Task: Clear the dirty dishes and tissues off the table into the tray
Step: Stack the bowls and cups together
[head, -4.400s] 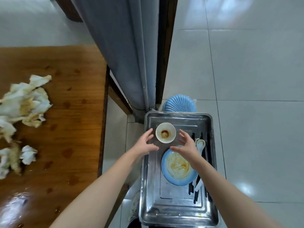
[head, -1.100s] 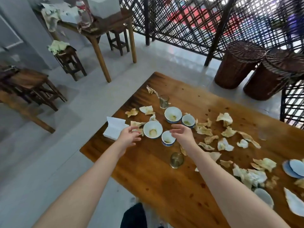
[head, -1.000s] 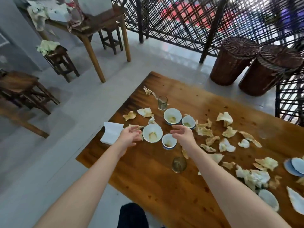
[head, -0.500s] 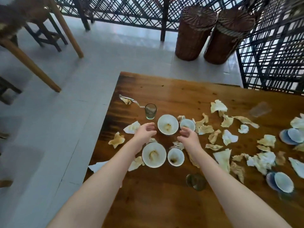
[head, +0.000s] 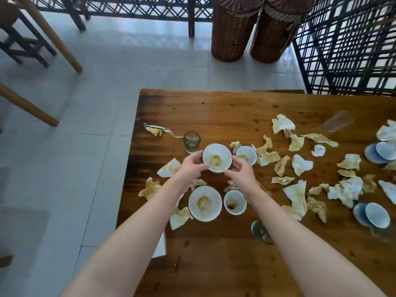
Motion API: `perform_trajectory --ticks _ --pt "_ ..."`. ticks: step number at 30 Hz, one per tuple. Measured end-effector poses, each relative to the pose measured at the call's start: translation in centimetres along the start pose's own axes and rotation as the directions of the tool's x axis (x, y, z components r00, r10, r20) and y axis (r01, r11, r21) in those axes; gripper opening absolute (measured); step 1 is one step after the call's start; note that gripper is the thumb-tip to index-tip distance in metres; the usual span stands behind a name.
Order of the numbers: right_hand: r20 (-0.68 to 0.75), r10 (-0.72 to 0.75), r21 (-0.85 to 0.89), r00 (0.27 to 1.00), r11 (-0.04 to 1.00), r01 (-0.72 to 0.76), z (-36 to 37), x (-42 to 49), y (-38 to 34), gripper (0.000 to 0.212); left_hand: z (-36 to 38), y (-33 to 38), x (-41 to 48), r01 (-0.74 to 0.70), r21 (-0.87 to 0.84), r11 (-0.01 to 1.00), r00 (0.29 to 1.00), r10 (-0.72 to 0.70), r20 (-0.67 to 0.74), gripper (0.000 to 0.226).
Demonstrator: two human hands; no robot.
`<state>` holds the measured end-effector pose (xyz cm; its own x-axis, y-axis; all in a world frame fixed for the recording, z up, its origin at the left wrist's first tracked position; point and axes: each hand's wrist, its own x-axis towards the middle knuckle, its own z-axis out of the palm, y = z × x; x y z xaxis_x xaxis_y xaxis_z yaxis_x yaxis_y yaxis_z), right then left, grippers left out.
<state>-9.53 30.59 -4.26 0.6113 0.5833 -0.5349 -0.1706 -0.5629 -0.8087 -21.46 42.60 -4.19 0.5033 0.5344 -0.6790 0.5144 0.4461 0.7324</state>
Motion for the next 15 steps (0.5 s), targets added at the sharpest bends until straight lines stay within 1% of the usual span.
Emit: perform_trajectory --ticks 5,11,15 --pt "-0.001 -0.06 -0.01 0.998 0.998 0.06 -0.6 -1.8 -0.3 0.063 -0.2 -0.1 -1.8 -0.044 0.005 0.999 0.999 0.044 -0.013 0.066" --pt "0.017 -0.13 -0.009 0.991 0.991 0.131 -1.6 -4.8 -0.4 0.057 0.2 -0.6 -6.0 -0.099 0.032 0.995 0.993 0.101 -0.053 0.067" --pt "0.038 -0.142 -0.027 0.989 0.989 0.143 -1.6 -7.2 0.3 0.054 0.2 -2.2 -8.7 -0.097 0.003 0.995 0.993 0.097 -0.065 0.068"
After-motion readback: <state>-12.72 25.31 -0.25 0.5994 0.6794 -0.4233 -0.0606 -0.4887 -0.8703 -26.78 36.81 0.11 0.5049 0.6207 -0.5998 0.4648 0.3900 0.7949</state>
